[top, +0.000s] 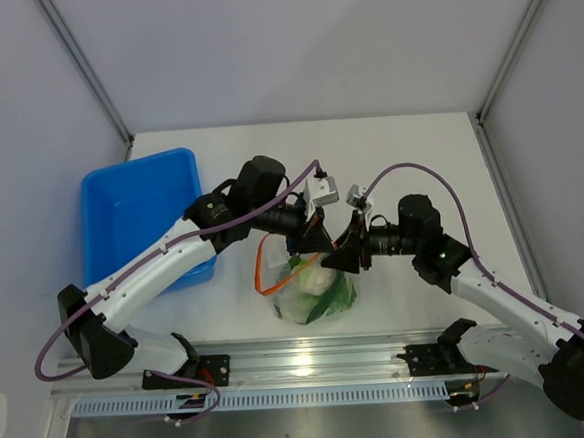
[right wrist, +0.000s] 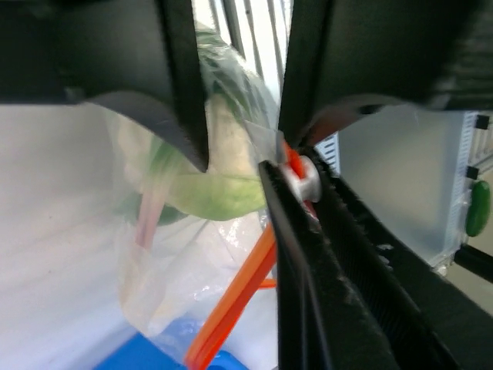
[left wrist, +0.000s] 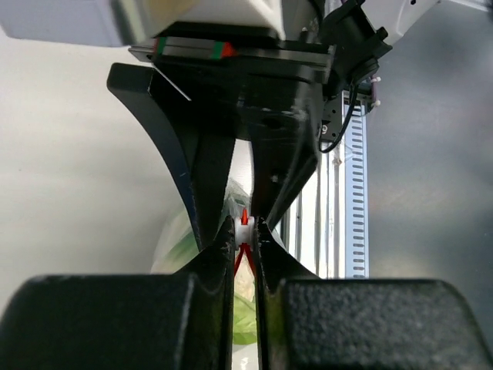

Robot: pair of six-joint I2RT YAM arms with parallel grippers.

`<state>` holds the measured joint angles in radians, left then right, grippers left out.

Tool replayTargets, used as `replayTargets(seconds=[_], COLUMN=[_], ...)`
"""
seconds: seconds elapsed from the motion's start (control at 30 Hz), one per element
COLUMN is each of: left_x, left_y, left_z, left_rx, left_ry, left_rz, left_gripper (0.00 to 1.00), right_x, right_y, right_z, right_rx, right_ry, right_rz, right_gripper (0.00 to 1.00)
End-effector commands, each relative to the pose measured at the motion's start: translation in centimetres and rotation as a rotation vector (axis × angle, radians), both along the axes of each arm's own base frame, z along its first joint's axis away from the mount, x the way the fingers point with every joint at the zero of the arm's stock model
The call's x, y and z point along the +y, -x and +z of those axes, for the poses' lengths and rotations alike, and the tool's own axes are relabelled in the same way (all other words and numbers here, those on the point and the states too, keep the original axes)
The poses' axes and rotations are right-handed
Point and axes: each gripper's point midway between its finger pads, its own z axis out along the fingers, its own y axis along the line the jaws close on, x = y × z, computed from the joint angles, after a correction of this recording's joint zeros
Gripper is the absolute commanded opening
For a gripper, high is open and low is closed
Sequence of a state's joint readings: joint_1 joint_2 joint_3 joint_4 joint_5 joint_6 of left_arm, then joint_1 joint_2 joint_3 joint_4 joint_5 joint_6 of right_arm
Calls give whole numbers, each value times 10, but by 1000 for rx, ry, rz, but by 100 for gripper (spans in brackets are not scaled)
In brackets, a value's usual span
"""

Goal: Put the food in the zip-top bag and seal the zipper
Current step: Zip the zipper food storage bag at the center of the board.

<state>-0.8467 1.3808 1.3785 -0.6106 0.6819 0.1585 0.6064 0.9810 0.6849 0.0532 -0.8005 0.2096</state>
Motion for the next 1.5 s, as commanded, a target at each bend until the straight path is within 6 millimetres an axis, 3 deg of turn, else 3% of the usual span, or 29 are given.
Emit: replayTargets(seconds=[0.0, 0.03, 0.1, 0.17, 0.47, 0.67, 0.87, 1.03, 1.17, 1.47], left_x=[-5, -4, -2, -1, 6, 15, 24, 31, 36, 41], left_y=[9, 9, 9, 7, -4, -10, -3, 9, 18, 28], left_z=[32, 35, 35, 35, 20, 9, 2, -4, 10, 13], left_rx=[-5, -9, 10, 15, 41, 68, 93, 117, 104, 127], left_ry=[107, 120, 131, 137, 89, 52, 56, 67, 132, 158], left_rz=[-68, -68, -68, -65, -17, 17, 37, 27, 15, -8], left_gripper=[1, 1, 1, 1, 1, 1, 1, 1, 1, 1], right_x=[7, 7, 8, 9, 14, 4, -4, -10, -15, -24], right_y=[-1, -1, 0, 0, 14, 15, 9, -1, -7, -15], right_z=[8, 7, 7, 11, 38, 56, 68, 67, 64, 65], right_rx=[-30, -29, -30, -28, -9, -33, -22, -2, 8, 16], right_ry=[-62, -66, -74, -89, -166, -221, -282, -297, -291, -297], right_rz=[24, 27, 34, 31, 79, -7, -96, -174, -212, -265], right_gripper=[37, 27, 20, 0, 0, 0, 0, 0, 0, 0])
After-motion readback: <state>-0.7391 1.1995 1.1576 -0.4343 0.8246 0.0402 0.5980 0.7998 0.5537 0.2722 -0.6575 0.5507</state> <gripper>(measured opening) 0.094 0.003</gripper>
